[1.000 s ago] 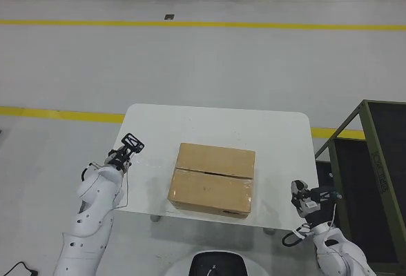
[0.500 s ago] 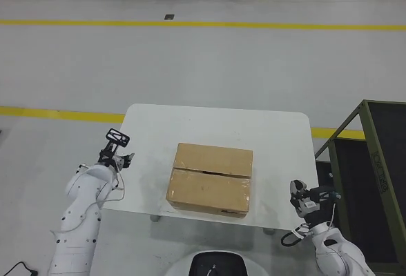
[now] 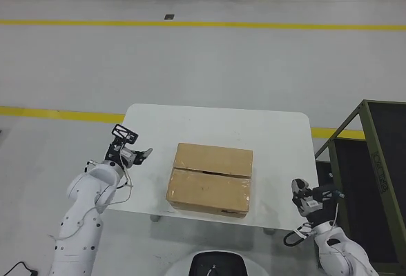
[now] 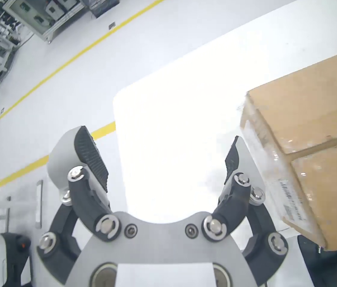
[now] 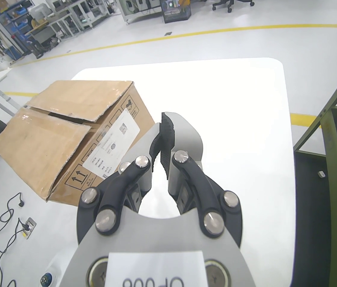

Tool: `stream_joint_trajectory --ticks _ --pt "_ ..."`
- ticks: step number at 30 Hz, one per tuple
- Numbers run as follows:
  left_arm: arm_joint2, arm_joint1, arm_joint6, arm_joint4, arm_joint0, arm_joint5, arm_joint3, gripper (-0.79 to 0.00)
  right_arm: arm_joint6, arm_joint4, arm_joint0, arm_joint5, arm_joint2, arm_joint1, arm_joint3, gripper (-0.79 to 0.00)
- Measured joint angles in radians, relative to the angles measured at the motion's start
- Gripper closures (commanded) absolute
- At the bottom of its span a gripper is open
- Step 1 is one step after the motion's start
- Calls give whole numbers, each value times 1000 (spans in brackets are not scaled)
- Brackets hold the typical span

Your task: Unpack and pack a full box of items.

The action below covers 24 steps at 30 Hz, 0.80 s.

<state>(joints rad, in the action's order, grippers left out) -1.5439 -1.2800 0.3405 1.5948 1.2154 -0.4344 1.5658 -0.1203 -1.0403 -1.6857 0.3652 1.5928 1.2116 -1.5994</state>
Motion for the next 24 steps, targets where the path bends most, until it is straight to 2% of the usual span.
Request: stream_joint_trajectory --ticks 1,3,7,10,13,16,18,24 --pt "15 0 -18 -4 5 -28 14 -785 9 24 0 31 6 -2 -4 -342" --pt "31 2 -44 -7 12 -56 28 -785 32 58 1 102 15 -6 -8 -779" --pt "73 1 -94 -25 21 -86 42 -785 102 152 12 278 29 -16 -5 -785" --pt "100 0 -123 -47 21 -98 42 -785 162 153 21 392 27 -26 -9 -785" --pt "125 0 -144 -35 21 -102 40 -785 185 139 25 451 17 -30 -6 -785" --pt "142 1 -168 -30 23 -101 41 -785 189 127 32 476 1 -32 0 -785" --pt "150 1 -179 -32 25 -100 40 -785 184 118 42 475 -12 -32 10 -720" --pt "150 1 -179 -32 25 -101 40 -785 157 40 90 444 -66 -29 36 -619"
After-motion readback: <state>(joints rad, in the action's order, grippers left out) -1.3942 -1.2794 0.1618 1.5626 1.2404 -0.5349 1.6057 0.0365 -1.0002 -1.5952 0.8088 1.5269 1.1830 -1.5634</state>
